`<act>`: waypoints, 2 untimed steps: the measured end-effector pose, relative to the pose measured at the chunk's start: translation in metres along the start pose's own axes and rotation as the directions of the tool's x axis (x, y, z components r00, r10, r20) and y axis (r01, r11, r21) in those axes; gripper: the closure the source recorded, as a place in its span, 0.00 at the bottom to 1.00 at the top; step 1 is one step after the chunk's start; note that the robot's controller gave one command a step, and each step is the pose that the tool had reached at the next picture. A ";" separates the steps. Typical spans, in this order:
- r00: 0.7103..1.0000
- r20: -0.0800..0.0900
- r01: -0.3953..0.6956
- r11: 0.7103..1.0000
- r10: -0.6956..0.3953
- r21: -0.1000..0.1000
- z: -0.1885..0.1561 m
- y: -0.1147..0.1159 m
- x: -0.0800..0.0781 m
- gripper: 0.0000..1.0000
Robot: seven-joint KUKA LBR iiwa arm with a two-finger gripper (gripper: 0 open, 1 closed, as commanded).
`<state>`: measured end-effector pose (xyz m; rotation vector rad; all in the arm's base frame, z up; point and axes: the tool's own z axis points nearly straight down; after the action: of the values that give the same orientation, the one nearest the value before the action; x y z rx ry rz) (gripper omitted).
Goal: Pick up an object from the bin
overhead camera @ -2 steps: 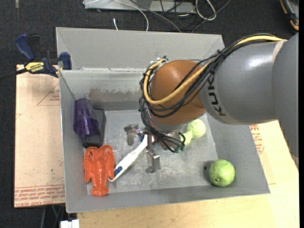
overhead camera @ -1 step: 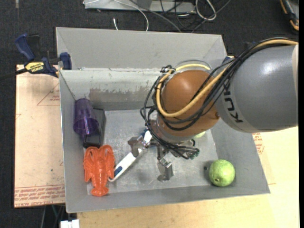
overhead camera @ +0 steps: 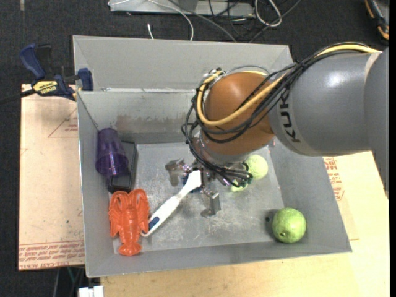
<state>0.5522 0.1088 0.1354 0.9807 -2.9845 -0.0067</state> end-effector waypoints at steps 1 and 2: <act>0.954 0.004 0.300 0.954 -0.300 0.001 0.067 -0.003 -0.009 0.00; 0.976 0.007 0.217 0.976 -0.217 0.001 0.064 -0.014 -0.016 1.00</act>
Offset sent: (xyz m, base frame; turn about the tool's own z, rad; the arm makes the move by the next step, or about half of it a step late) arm 0.0194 -0.0031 -0.0654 -0.2214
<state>0.5728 0.1072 0.0712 1.3031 -2.8664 -0.0102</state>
